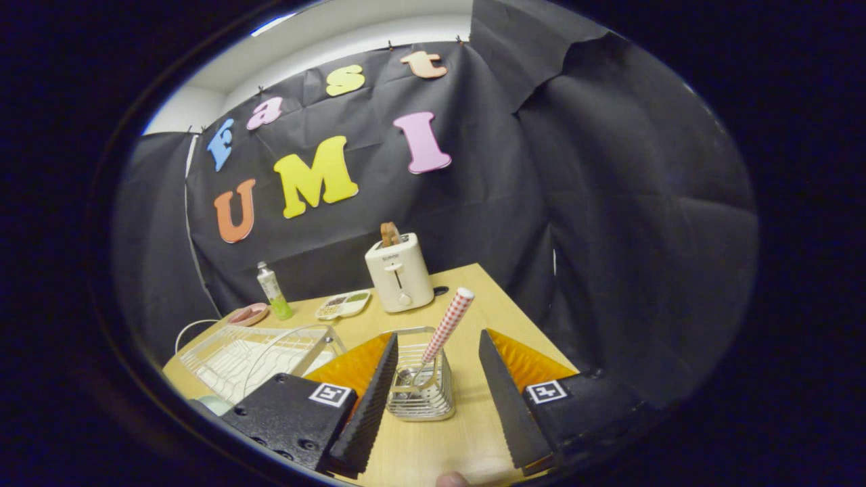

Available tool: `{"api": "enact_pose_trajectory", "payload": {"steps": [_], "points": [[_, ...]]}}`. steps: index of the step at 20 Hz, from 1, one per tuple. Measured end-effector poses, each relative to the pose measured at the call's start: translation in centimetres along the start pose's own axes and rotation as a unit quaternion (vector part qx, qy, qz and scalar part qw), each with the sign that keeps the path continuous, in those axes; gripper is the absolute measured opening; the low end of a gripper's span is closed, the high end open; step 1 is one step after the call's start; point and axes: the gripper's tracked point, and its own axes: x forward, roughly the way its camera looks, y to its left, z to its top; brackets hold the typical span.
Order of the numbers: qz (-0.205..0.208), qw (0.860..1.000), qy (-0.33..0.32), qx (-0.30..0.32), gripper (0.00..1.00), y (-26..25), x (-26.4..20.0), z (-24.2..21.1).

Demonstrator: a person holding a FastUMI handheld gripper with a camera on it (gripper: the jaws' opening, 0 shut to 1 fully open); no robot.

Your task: Take the plate from the dish rack, then take the spoon from the basket and place it into the plate.

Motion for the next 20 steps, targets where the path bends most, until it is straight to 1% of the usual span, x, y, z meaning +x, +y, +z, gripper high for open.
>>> {"api": "enact_pose_trajectory", "payload": {"steps": [2, 3, 5, 8, 9, 10, 11, 13, 16, 19, 20], "points": [[0.019, 0.999, 0.016, 0.033, 0.75, -0.1, 1.4, -0.1], [0.023, 0.999, 0.02, 0.045, 0.71, -0.3, 1.9, 0.1], [0.03, 0.998, 0.023, 0.054, 0.58, -0.1, 3.0, 0.1], [0.031, 0.998, 0.025, 0.037, 0.39, 0.8, 3.2, 0.4], [0.034, 0.999, 0.024, 0.033, 0.29, 1.3, 3.0, 0.6], [0.045, 0.998, 0.025, 0.029, 0.25, 2.1, 2.8, 0.8], [0.047, 0.998, 0.026, 0.028, 0.19, 2.6, 2.6, 0.8], [0.04, 0.999, 0.021, 0.02, 0.14, 3.0, 2.2, 1.1], [0.016, 1.0, 0.002, 0.01, 0.11, 2.7, 1.3, 2.5], [-0.01, 1.0, -0.022, 0.01, 0.1, 2.2, -0.8, 4.2], [-0.013, 0.999, -0.037, 0.007, 0.11, 2.4, -1.8, 5.1]]}}
